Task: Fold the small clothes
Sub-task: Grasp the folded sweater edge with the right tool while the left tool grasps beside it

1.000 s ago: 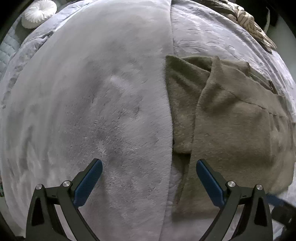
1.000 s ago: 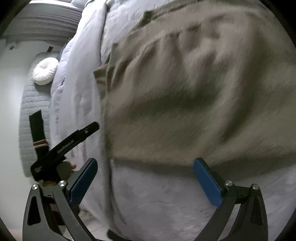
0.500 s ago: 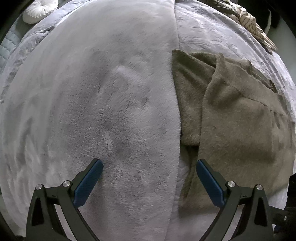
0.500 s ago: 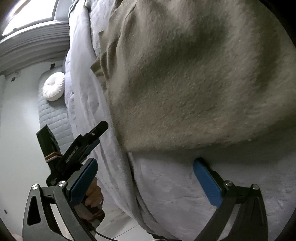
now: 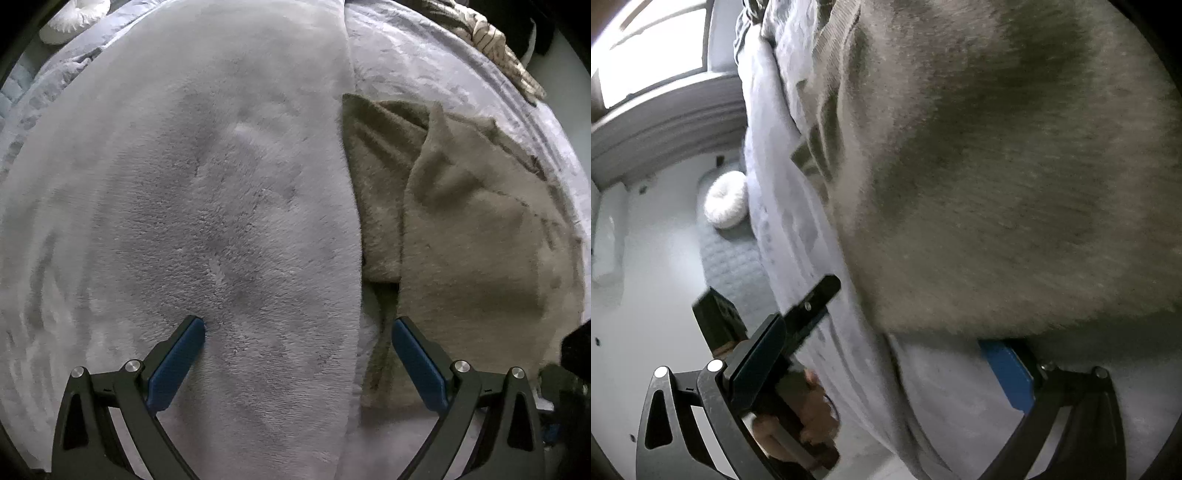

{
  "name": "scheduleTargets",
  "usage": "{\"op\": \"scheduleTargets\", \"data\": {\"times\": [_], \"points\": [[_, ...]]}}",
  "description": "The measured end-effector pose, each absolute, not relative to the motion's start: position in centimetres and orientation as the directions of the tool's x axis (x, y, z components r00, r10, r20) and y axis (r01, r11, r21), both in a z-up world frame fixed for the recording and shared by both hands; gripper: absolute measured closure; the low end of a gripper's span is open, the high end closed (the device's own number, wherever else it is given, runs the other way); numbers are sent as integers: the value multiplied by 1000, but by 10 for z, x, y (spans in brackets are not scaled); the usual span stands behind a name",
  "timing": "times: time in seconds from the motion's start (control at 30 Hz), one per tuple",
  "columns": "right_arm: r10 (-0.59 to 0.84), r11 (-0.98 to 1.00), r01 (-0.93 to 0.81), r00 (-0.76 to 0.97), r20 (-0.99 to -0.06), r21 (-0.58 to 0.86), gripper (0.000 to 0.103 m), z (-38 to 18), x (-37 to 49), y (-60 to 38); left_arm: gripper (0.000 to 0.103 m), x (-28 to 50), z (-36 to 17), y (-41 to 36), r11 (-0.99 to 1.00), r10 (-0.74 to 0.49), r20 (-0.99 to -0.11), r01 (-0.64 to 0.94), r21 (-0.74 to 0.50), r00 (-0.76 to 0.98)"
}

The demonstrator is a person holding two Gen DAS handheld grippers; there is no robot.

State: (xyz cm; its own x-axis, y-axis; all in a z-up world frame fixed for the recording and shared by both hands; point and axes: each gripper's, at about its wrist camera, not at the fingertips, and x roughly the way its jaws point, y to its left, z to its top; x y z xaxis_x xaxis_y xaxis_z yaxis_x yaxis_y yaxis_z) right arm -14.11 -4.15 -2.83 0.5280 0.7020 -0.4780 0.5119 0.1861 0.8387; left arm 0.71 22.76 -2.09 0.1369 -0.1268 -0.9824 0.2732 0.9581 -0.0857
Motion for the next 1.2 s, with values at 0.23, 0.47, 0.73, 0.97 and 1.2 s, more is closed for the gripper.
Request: {"op": "scheduleTargets", "data": {"times": [0.23,0.47,0.73,0.97,1.2], "points": [[658,81,507,619,-428,858,0,-37,-126,-31,2,20,-13,251,952,-258,-961,199,-234,104],[667,-42,498,660,-346,866,93,-49,-123,-26,2,15,8,257,890,-436,-898,177,-421,56],[685,78,358,659,-311,930,93,-7,-109,-37,2,25,2,223,733,-669,-741,108,-671,-58],[697,158,324,632,-337,933,93,10,-102,-38,2,49,-14,179,651,-742,-655,78,-755,-140],[707,211,364,584,-398,907,93,-1,-112,-34,2,64,-12,131,714,-653,-742,204,-670,-152]]}}
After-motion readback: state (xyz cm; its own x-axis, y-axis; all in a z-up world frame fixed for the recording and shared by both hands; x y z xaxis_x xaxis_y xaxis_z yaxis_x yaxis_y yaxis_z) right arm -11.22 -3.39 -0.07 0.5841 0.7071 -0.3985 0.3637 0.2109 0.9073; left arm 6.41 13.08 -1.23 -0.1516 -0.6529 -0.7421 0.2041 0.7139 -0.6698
